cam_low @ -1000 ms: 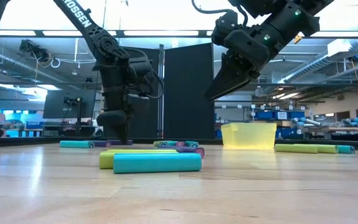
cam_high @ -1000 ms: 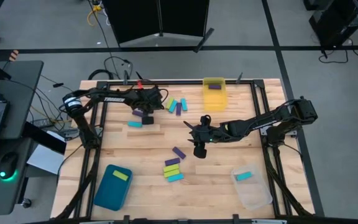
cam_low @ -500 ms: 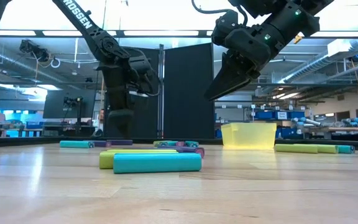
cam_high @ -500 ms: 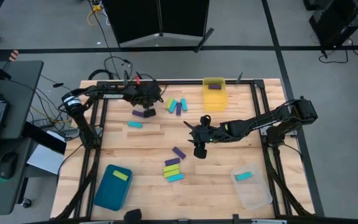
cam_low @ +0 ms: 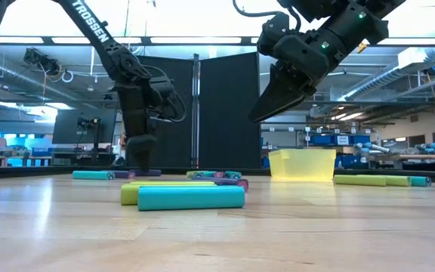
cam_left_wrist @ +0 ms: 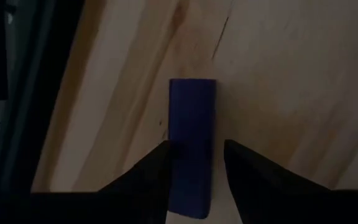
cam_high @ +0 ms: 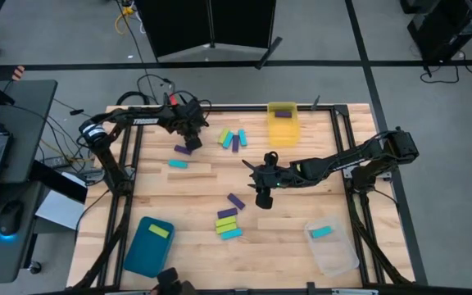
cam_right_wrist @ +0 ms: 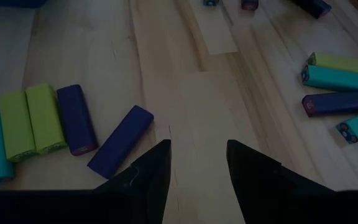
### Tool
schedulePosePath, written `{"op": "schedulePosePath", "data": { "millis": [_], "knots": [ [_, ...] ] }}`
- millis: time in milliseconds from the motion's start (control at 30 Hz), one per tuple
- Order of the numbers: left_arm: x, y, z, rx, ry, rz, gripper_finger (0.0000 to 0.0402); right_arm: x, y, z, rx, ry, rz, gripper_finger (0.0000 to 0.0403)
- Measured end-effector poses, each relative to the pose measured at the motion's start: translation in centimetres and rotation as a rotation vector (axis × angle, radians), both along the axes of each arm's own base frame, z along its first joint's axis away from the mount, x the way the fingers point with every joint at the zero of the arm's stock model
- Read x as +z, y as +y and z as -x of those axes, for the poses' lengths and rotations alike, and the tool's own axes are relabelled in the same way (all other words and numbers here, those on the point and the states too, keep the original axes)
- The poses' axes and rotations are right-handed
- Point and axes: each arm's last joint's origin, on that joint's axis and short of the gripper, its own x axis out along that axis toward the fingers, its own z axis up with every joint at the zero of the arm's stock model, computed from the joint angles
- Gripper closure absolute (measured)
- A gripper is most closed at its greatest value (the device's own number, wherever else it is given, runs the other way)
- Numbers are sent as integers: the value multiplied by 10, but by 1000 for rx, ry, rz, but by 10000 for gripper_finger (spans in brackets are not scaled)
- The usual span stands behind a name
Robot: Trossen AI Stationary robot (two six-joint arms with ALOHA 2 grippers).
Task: Sort blocks
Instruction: Put the violet block into the transparent yellow bin
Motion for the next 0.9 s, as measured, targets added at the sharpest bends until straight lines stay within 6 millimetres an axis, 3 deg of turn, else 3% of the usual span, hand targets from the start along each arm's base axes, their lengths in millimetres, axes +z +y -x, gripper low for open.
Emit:
{"op": "schedulePosePath", "data": {
  "millis": [633, 900],
  "knots": [
    [-19, 0, 2, 46, 30, 68, 251, 0, 0, 0, 0, 3, 0, 235],
    [-15, -12, -5, 13, 47, 61, 295, -3, -1, 4, 10, 56, 17, 235]
  ]
}}
